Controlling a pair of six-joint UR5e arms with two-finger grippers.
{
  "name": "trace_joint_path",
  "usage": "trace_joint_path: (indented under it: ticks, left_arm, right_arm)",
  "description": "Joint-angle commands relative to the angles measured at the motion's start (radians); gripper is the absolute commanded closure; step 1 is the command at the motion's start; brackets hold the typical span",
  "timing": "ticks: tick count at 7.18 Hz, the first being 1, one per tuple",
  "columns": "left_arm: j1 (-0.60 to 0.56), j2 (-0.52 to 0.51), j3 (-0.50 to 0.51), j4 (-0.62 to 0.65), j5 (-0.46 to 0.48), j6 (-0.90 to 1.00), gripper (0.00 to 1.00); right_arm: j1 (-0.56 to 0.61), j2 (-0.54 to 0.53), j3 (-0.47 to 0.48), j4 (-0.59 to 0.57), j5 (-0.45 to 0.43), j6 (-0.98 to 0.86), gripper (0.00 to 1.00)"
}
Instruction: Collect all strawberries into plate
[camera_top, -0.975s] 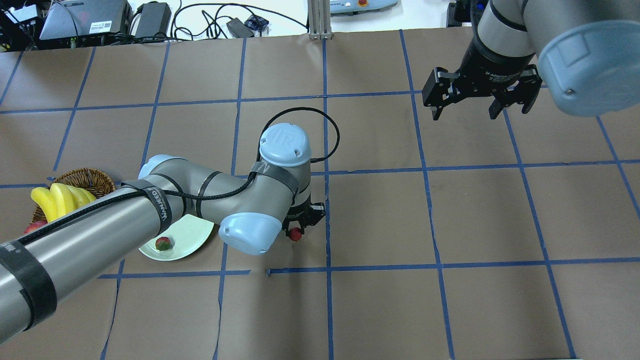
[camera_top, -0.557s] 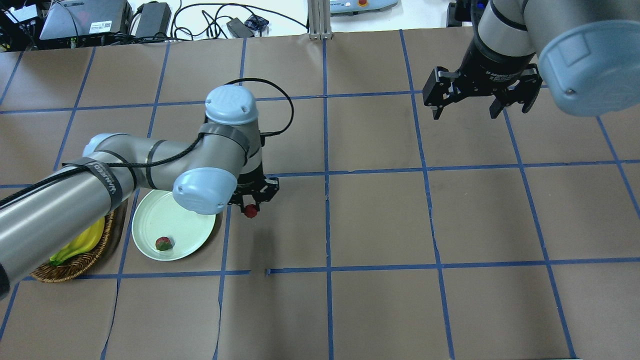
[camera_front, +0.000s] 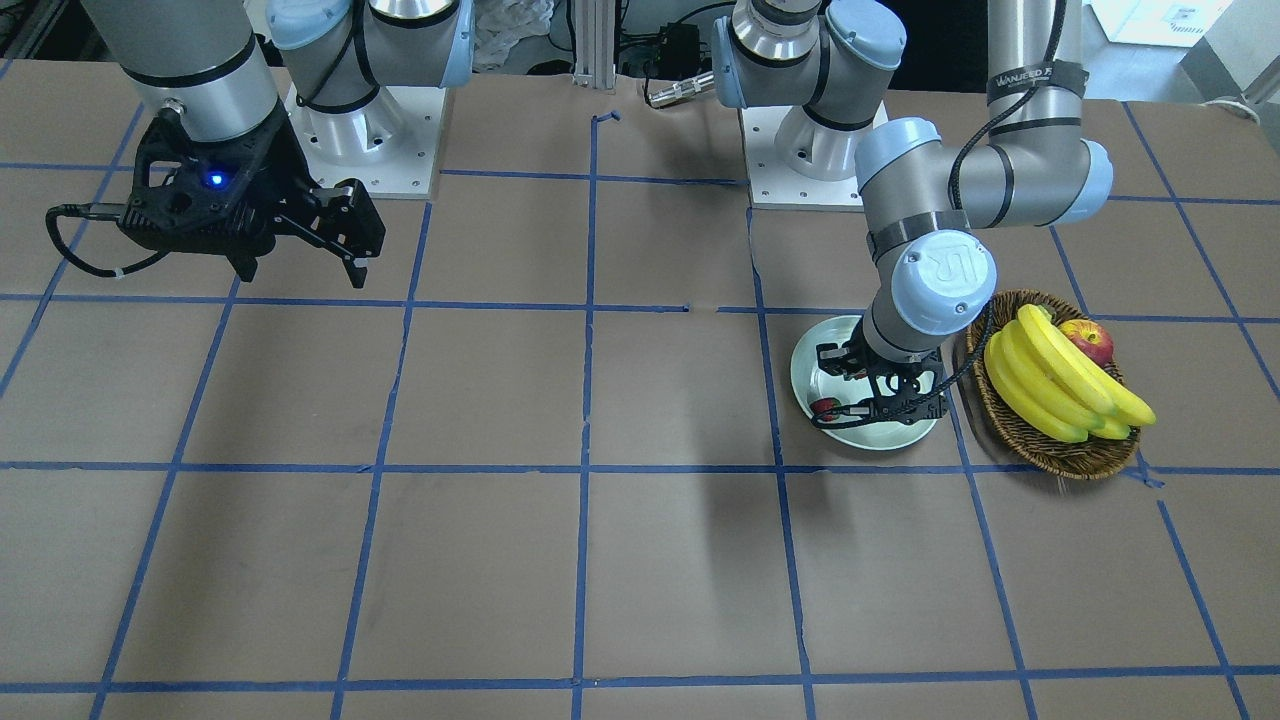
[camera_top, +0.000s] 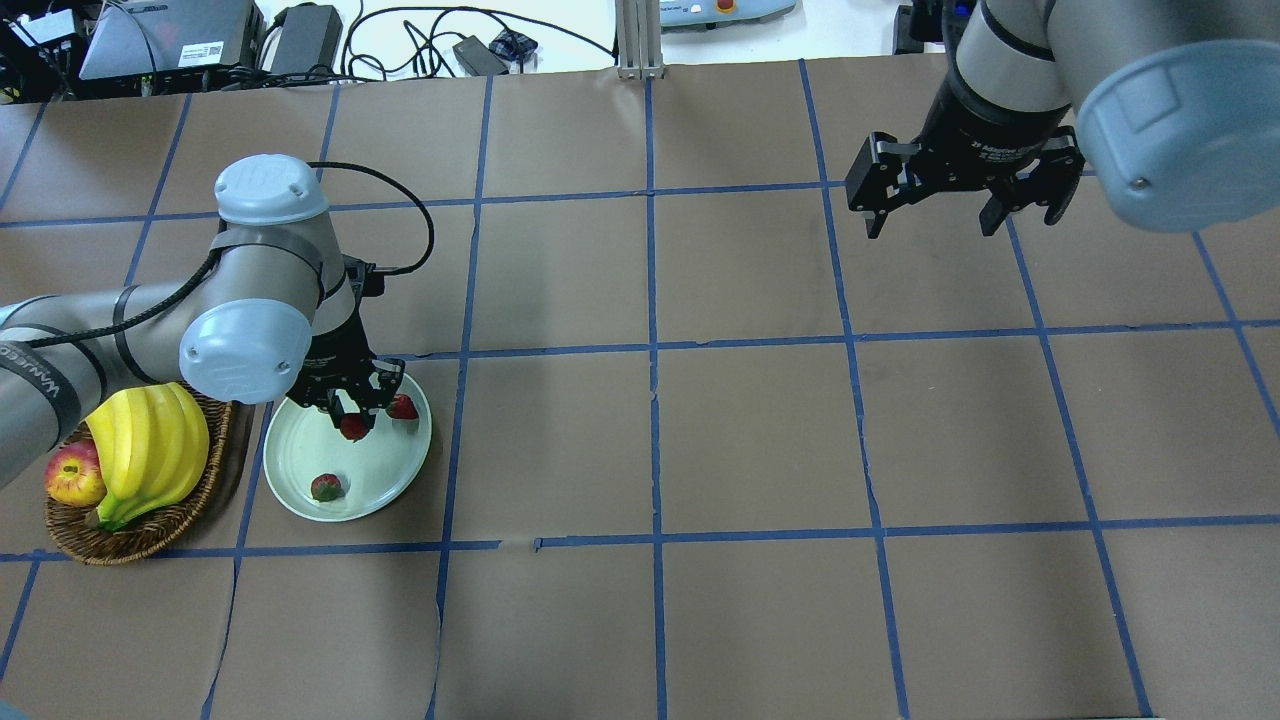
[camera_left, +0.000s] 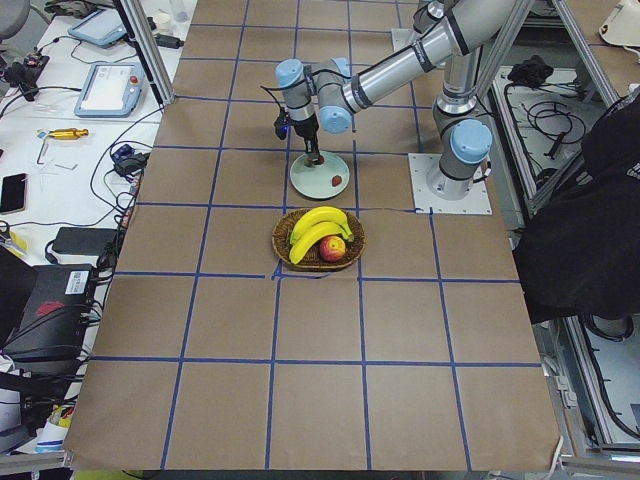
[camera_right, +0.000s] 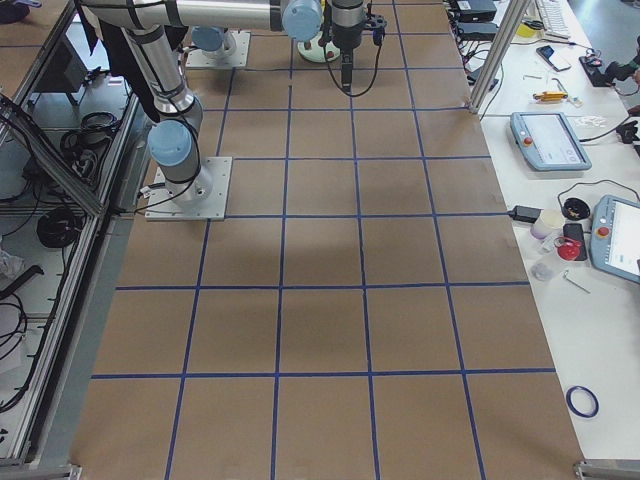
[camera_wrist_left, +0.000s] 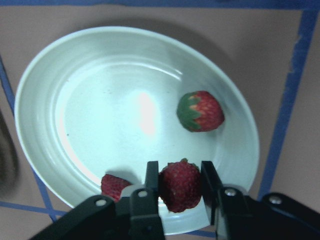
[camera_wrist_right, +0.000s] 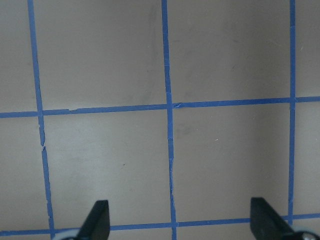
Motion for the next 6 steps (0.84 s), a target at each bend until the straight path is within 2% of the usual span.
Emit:
trace_joint_path:
  ticks: [1,2,4,5,6]
  left_arm:
    - [0.013,0.006,-0.019,0.0,0.002,0.009,0.43]
    - [0.011,0.006,-0.016,0.0,0.004,0.025,0.0]
    - [0.002,0.041,0.035,-0.011,0.001,0.026,0.0]
    - [-0.004,0.081,0.107,-0.084,-0.002,0.026,0.0]
    - [-0.006,0.109,0.227,-0.212,-0.009,0.024,0.0]
  right_arm:
    - [0.0,0.0,0.0,0.0,0.001,0.0,0.0]
    - [0.0,0.0,0.0,0.0,-0.001,0.0,0.0]
    - [0.0,0.0,0.0,0.002,0.002,0.0,0.0]
    - [0.0,0.0,0.0,0.002,0.004,0.0,0.0]
    - [0.0,0.0,0.0,0.002,0.004,0.0,0.0]
